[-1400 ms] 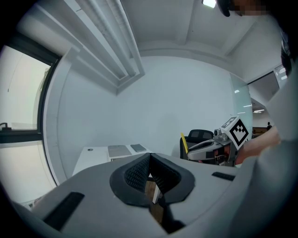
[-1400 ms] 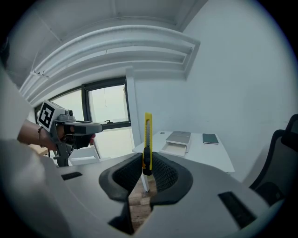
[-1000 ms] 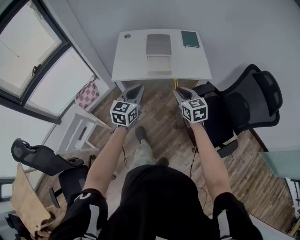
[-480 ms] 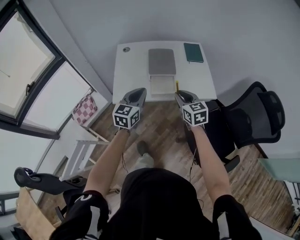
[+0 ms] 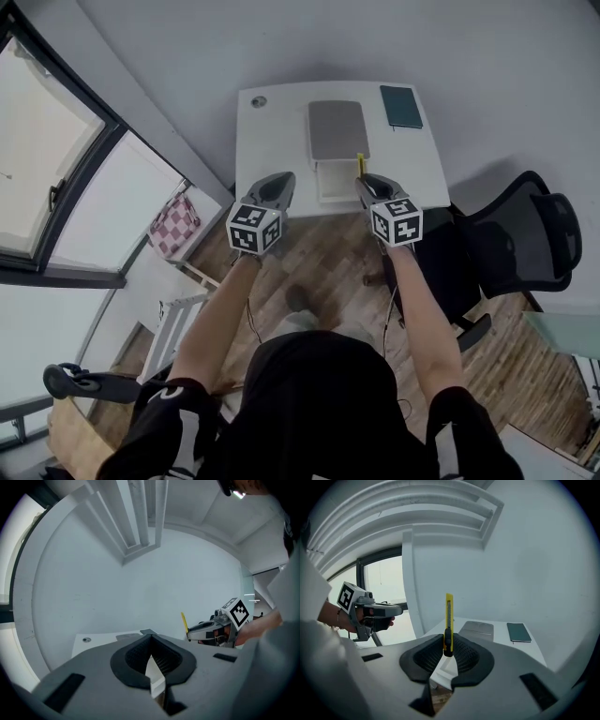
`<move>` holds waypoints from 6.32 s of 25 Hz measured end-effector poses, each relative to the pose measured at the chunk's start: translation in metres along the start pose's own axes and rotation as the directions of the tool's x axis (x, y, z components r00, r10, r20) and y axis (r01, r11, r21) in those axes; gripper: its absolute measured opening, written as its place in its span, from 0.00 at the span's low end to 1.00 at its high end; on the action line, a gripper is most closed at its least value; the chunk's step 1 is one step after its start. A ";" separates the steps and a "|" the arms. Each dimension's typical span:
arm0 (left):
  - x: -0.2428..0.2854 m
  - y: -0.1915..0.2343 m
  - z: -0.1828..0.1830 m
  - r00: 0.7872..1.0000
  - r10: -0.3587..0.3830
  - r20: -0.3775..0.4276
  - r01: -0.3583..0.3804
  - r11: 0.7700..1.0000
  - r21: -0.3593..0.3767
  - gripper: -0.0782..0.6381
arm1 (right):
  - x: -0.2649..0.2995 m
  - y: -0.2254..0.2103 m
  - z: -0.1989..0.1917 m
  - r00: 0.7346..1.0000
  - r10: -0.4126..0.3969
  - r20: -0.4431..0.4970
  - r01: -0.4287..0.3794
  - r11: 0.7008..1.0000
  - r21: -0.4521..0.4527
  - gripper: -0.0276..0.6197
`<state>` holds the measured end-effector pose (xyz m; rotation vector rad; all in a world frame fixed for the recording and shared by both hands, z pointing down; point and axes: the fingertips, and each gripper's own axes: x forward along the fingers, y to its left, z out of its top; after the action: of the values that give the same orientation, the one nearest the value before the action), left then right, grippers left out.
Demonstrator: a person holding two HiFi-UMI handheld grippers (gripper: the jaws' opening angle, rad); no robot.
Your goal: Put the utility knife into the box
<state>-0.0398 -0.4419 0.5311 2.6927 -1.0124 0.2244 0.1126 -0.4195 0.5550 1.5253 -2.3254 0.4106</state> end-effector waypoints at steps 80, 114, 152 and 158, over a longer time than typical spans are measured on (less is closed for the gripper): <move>0.094 0.037 -0.070 0.952 0.274 -0.139 -0.295 0.941 -0.165 0.14 | 0.156 -0.070 -0.159 0.718 0.370 -0.590 -0.417 0.907 0.061 0.17; 0.102 0.019 0.007 0.995 0.100 -0.029 -0.102 0.993 -0.057 0.15 | 0.095 -0.097 0.000 0.978 0.163 -0.127 -0.163 0.987 0.013 0.07; 0.091 -0.025 0.031 0.997 -0.070 -0.009 0.071 0.996 0.051 0.15 | 0.025 -0.071 0.029 0.994 0.107 0.009 -0.107 0.994 0.035 0.06; 0.087 -0.021 0.029 0.997 -0.070 -0.013 0.070 0.996 0.053 0.14 | 0.026 -0.065 0.027 0.994 0.108 0.003 -0.108 0.994 0.030 0.06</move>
<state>0.0409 -0.4892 0.5199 2.7664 -0.9196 0.2558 0.1599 -0.4772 0.5451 1.4177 -2.4208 0.4731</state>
